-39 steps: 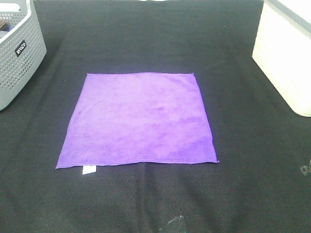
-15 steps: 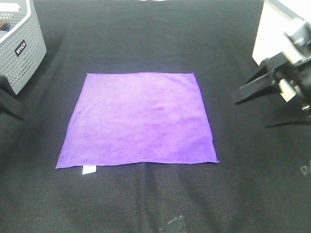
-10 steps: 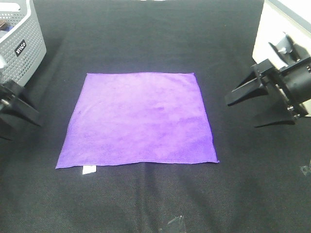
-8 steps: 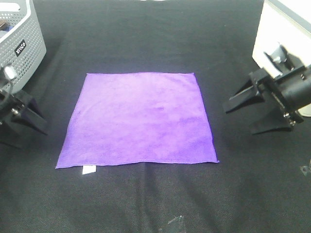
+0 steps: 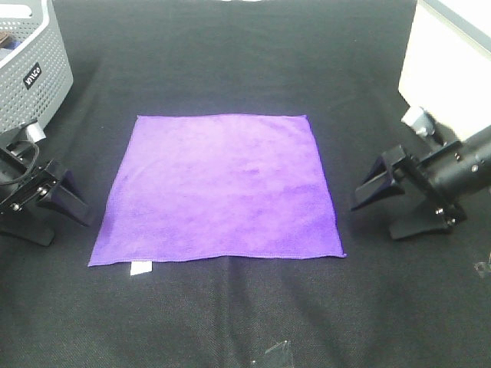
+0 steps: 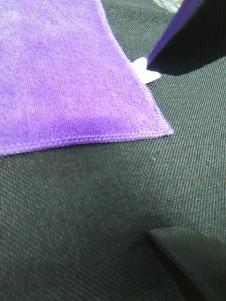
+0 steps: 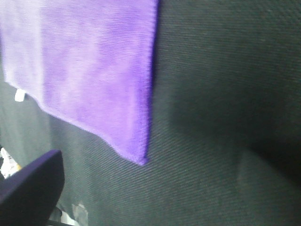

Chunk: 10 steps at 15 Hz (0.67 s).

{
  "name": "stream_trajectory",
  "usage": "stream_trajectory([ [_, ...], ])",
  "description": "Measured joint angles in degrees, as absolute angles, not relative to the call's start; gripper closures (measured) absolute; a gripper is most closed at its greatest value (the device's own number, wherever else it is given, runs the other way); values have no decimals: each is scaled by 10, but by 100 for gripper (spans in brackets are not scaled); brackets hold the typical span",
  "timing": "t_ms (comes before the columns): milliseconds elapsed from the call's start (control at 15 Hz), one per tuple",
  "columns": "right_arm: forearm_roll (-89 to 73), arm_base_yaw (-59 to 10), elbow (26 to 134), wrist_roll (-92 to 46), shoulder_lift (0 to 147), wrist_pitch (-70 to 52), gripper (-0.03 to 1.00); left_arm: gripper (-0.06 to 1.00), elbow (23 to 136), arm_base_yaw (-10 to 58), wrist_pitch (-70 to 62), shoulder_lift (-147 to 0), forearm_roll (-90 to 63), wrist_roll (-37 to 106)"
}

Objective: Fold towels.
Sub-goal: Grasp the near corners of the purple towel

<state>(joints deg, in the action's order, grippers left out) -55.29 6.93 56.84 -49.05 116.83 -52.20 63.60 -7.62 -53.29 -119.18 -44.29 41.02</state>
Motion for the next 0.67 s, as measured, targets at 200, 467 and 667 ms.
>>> stream_trajectory([
  [200, -561, 70, 572, -496, 1176, -527, 1, 12, 641, -76, -539, -1203, -451, 410],
  [467, -566, 70, 574, -496, 1179, -529, 1, 13, 641, -76, -543, -1204, -454, 410],
  [667, -574, 65, 574, -496, 1180, -523, 4, 13, 641, -70, -541, -1204, -453, 400],
])
